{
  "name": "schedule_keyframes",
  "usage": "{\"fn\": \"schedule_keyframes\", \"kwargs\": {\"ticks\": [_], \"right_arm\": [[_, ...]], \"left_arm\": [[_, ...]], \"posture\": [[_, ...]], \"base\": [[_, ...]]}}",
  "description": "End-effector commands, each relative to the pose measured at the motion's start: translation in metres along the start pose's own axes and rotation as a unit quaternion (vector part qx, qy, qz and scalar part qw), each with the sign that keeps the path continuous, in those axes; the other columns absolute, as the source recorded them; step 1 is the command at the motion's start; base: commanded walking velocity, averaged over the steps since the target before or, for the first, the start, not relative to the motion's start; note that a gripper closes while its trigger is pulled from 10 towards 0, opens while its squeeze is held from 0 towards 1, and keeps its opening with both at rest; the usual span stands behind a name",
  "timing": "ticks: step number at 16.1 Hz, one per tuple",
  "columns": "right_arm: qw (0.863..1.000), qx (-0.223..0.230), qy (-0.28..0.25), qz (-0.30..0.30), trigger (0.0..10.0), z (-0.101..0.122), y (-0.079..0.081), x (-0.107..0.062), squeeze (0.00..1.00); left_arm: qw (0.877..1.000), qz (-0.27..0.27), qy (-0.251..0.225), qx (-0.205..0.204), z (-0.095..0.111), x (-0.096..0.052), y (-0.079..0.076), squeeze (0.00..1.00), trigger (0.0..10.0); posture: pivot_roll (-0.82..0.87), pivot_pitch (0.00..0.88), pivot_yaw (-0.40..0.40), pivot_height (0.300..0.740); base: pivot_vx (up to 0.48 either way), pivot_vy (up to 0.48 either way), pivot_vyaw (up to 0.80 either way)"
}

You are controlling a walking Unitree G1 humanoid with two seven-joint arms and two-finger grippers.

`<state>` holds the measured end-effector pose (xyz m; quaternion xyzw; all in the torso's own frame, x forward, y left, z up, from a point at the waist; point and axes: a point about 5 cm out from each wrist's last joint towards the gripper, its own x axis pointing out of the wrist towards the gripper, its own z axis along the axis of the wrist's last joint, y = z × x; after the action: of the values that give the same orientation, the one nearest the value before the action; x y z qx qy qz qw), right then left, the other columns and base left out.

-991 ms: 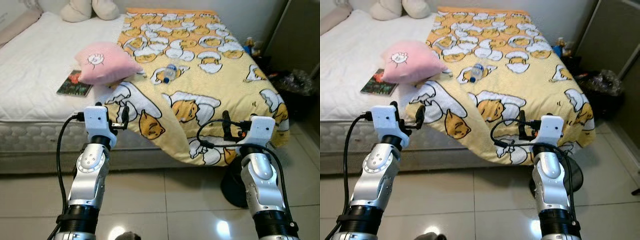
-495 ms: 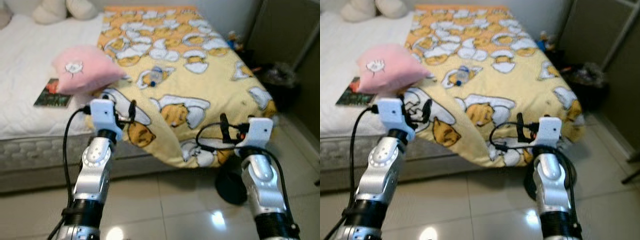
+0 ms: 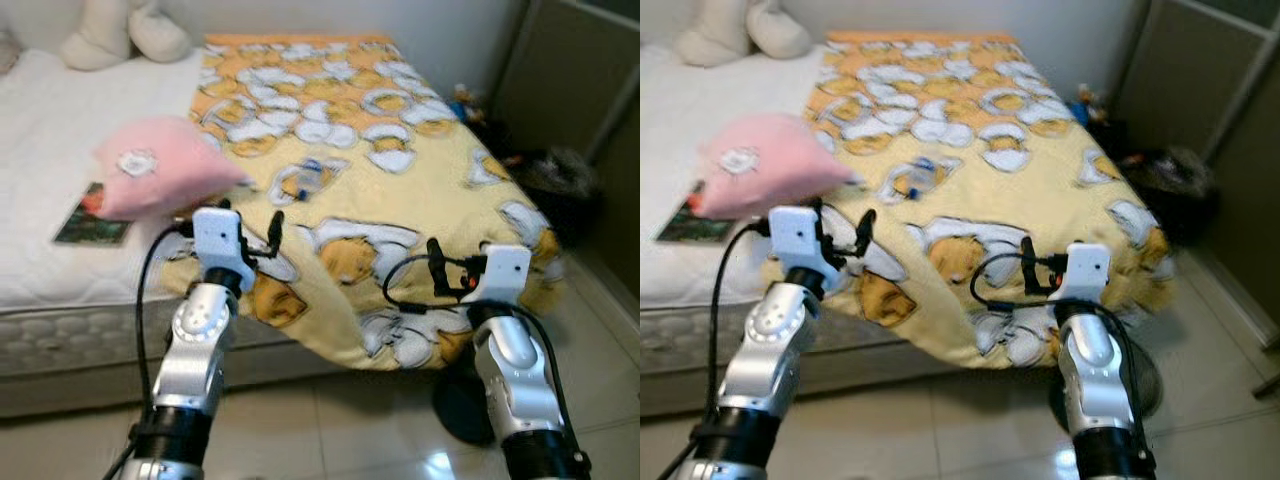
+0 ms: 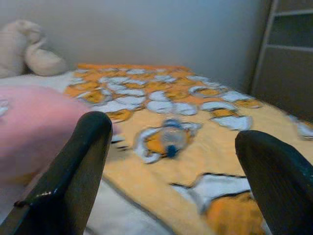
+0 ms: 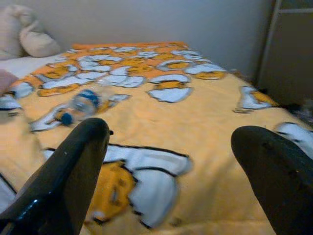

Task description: Clean up the room

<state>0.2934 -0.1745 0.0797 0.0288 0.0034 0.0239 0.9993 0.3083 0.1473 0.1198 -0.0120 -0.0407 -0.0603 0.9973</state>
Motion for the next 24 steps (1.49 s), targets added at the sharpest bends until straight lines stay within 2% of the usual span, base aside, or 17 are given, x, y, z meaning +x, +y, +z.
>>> {"fn": "schedule_keyframes", "kwargs": {"ticks": [1, 6, 11, 14, 16, 24], "right_arm": [[1.0, -0.003, -0.007, 0.01, 10.0, 0.005, 0.004, 0.005, 0.0], [1.0, -0.014, -0.016, 0.011, 10.0, 0.008, 0.006, 0.006, 0.0], [1.0, -0.013, -0.019, -0.017, 10.0, 0.009, -0.004, 0.003, 0.0], [0.999, -0.021, -0.022, -0.016, 10.0, 0.01, -0.004, 0.003, 0.0], [0.999, -0.029, -0.013, -0.014, 10.0, 0.009, -0.003, 0.004, 0.0], [0.999, -0.035, 0.003, -0.011, 10.0, 0.001, 0.0, -0.006, 0.0]], "left_arm": [[1.0, 0.004, -0.002, 0.003, 0.001, 0.001, 0.001, 0.0, 10.0], [1.0, -0.006, 0.0, 0.011, 0.001, 0.003, -0.001, 0.0, 10.0], [1.0, 0.006, 0.012, -0.015, -0.004, 0.003, 0.001, 0.0, 10.0], [1.0, -0.005, 0.009, -0.009, -0.003, 0.005, -0.003, 0.0, 10.0], [1.0, -0.002, 0.021, 0.013, -0.006, 0.006, -0.003, 0.0, 10.0], [0.999, -0.007, 0.026, 0.02, -0.006, 0.01, -0.004, 0.0, 10.0]], "posture": [[-0.06, 0.0, 0.008, 0.736], [-0.06, 0.0, 0.009, 0.736], [-0.07, 0.0, 0.008, 0.736], [-0.08, 0.0, 0.01, 0.736], [-0.08, 0.0, 0.014, 0.736], [-0.09, 0.0, 0.024, 0.736]], "base": [[0.48, 0.0, 0.0], [0.48, 0.0, 0.0], [0.48, 0.0, 0.0], [0.48, 0.0, 0.0], [0.33, 0.0, 0.0], [0.0, 0.0, -0.59]]}}
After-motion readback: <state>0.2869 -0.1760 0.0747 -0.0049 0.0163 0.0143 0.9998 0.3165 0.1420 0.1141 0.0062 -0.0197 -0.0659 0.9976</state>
